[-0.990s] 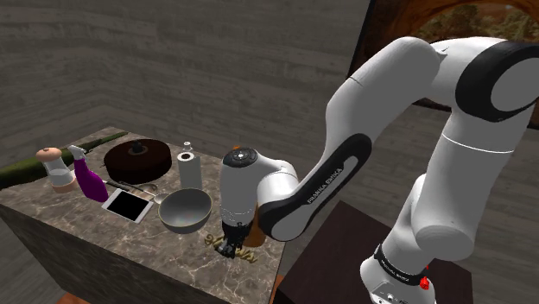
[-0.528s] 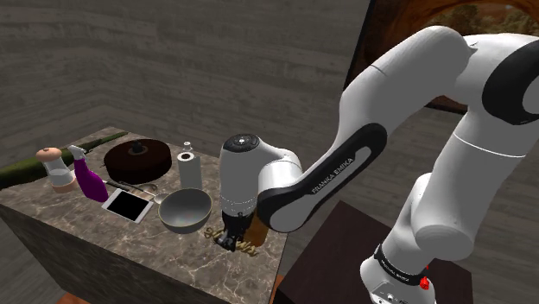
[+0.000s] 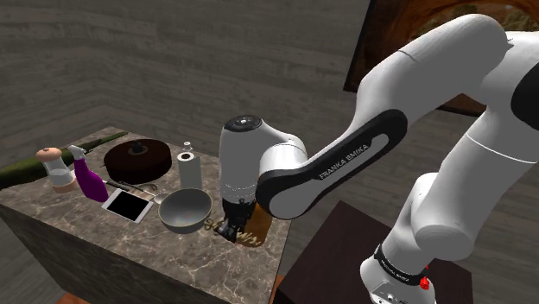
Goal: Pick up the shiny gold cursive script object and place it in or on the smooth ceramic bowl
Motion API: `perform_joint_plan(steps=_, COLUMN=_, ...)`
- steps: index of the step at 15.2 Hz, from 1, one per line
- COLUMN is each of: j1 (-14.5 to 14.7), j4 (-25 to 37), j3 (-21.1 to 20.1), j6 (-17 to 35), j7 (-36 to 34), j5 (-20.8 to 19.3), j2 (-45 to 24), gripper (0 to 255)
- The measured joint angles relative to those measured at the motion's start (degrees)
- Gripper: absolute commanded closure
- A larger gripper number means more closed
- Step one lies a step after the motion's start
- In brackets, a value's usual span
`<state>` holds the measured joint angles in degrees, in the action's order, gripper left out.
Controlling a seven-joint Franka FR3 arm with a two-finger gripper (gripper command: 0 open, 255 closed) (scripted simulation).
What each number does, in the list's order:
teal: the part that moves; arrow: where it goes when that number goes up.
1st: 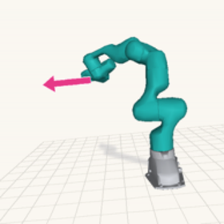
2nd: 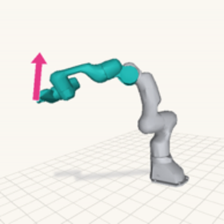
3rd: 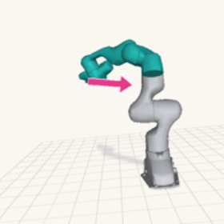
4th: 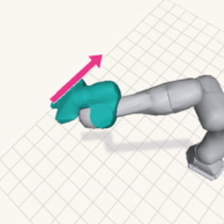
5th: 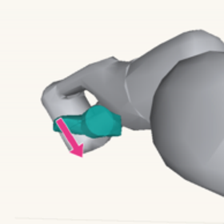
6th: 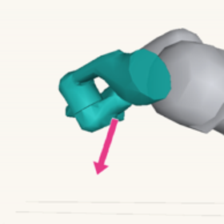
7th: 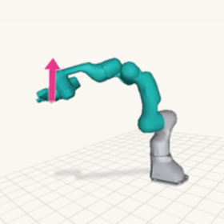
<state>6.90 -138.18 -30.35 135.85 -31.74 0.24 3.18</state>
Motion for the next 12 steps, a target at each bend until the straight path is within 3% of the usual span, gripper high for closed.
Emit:
perform_joint_plan(steps=6, j1=-2.05, j4=10.62, j3=2.14, j6=-2.77, j7=0.3, j5=-5.85, j2=-9.03, gripper=255)
perform_joint_plan(steps=12, j1=-2.38, j4=25.27, j3=4.88, j6=-7.43, j7=1.29, j5=-11.17, j2=-20.17, gripper=255)
